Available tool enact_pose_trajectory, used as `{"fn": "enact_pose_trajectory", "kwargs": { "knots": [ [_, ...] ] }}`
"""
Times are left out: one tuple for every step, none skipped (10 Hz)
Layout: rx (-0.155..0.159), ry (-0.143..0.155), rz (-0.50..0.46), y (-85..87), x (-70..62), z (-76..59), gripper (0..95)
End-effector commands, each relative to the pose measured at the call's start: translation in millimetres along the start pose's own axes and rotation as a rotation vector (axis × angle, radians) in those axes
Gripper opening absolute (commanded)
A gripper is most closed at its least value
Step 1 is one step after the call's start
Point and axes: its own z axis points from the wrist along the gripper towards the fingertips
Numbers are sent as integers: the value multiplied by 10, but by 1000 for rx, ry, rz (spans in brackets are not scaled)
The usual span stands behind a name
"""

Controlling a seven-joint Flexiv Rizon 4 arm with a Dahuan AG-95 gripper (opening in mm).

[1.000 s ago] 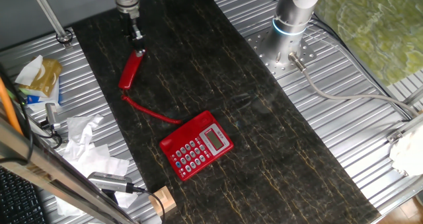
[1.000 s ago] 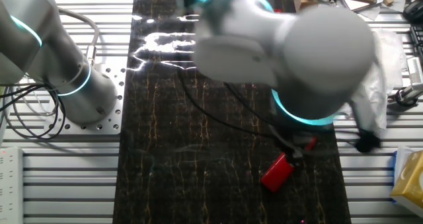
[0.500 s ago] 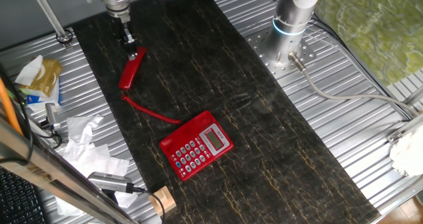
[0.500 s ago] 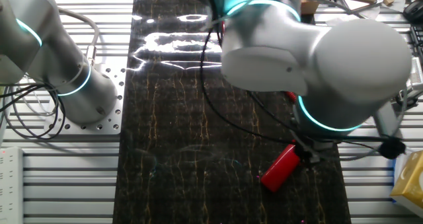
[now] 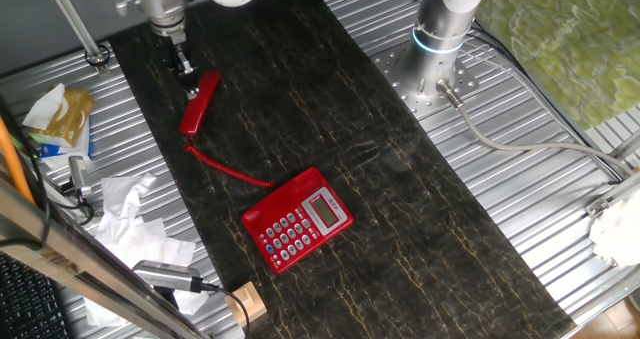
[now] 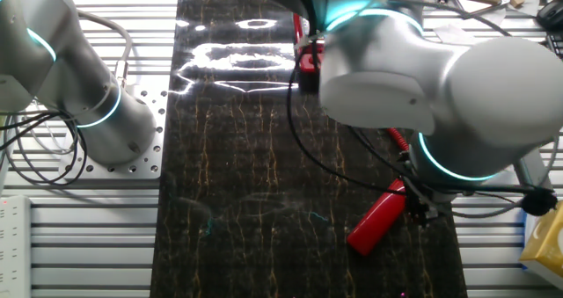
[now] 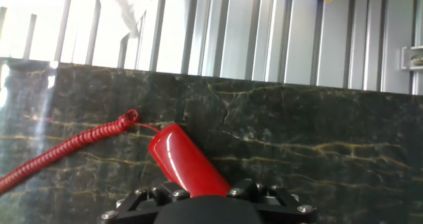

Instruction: Place the handset of the telephone on the corresponding phone cradle

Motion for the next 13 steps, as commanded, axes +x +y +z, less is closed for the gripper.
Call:
{"fn": "enact_pose_trajectory", "kwargs": {
  "knots": [
    [-4,2,1,-5,-1,26,570],
    [-5,6,6,-9,-10,52,570],
    [-7,8,10,-11,-14,67,570],
    [-7,11,16,-14,-20,86,570],
    [1,14,16,-16,-21,97,570],
    [28,20,-2,-18,-21,107,570],
    [59,24,-28,-18,-21,112,570],
    [114,31,-92,-18,-21,113,570],
    [130,33,-131,-18,-21,113,570],
    [132,31,-158,-18,-21,113,570],
    [137,24,-195,-17,-21,113,760],
    [142,12,-250,-17,-21,114,760],
    [143,3,-274,-14,-21,115,760]
  ]
}}
